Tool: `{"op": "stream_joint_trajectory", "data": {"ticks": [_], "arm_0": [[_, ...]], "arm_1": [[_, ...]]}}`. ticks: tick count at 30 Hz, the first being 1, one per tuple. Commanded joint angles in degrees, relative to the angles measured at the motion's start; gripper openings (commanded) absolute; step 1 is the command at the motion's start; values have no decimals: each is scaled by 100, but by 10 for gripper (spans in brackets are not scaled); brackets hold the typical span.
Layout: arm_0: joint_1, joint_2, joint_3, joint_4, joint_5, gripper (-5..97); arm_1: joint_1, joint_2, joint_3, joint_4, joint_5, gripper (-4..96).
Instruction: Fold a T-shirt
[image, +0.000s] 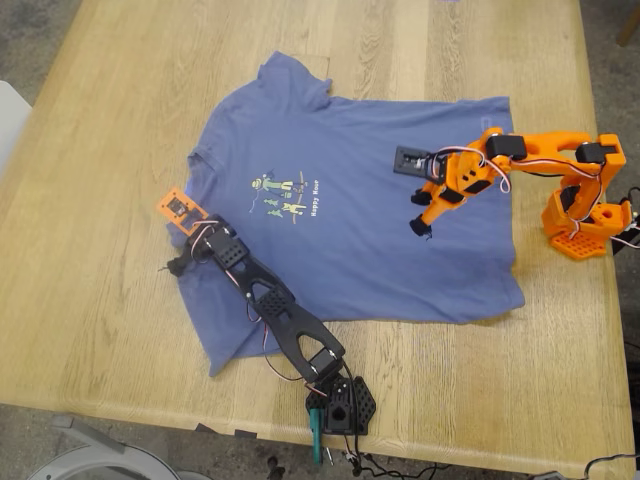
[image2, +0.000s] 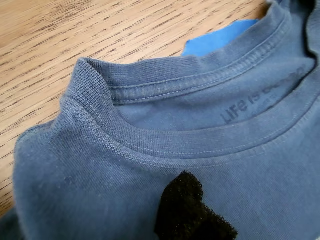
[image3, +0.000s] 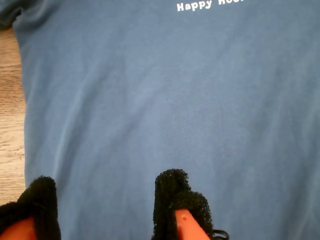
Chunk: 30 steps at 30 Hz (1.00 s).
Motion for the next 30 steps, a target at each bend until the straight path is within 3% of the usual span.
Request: {"op": "stream_joint_trajectory", "data": {"ticks": [1, 8, 15, 18, 30], "arm_0": [[35, 149, -422, -527, -70, 599], [53, -334, -290, -1380, 62, 495], [229, -466, -352, -1336, 0, 160], [281, -475, -527, -1055, -88, 88], [501, -18, -606, -475, -114, 79]], "arm_1": [[-70, 343, 62, -141, 53, 284], [-105, 686, 984, -650, 114, 271], [-26, 668, 1740, -1898, 176, 262], [44, 668, 2083, -2285, 185, 281], [123, -272, 2338, -4069, 193, 337]]}}
